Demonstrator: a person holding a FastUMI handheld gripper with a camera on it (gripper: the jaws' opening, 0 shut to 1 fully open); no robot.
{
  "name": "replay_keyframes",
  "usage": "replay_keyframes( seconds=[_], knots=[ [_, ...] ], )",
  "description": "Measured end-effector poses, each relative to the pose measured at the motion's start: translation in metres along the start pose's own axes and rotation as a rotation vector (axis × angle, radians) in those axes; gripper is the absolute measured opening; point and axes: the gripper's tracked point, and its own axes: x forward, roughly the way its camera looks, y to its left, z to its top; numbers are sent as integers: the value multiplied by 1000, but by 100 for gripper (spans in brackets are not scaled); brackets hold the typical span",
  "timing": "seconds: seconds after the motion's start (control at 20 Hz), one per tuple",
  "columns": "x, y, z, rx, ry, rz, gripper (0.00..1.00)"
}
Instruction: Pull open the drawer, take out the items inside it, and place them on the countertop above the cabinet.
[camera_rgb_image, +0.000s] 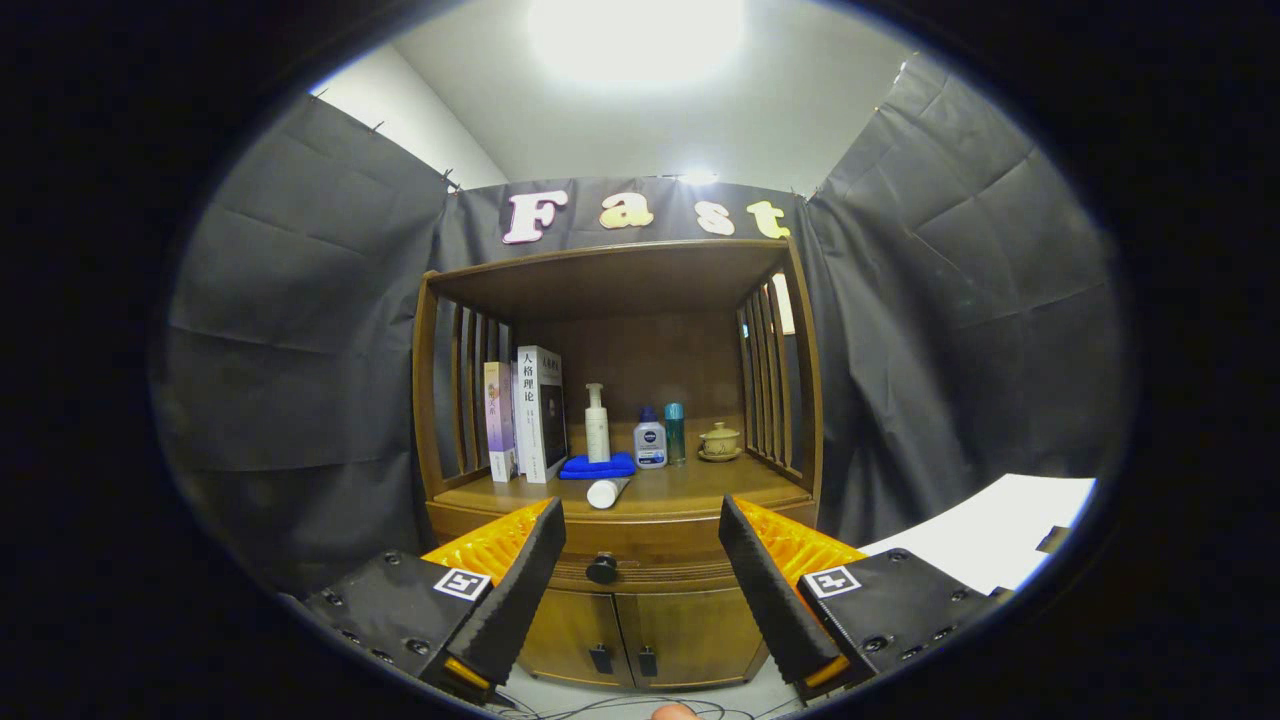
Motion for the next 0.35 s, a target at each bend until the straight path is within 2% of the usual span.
replay_keyframes(
  seconds=[0.35],
  knots=[
    [-3, 3, 13, -3, -30, 13, 100]
  ],
)
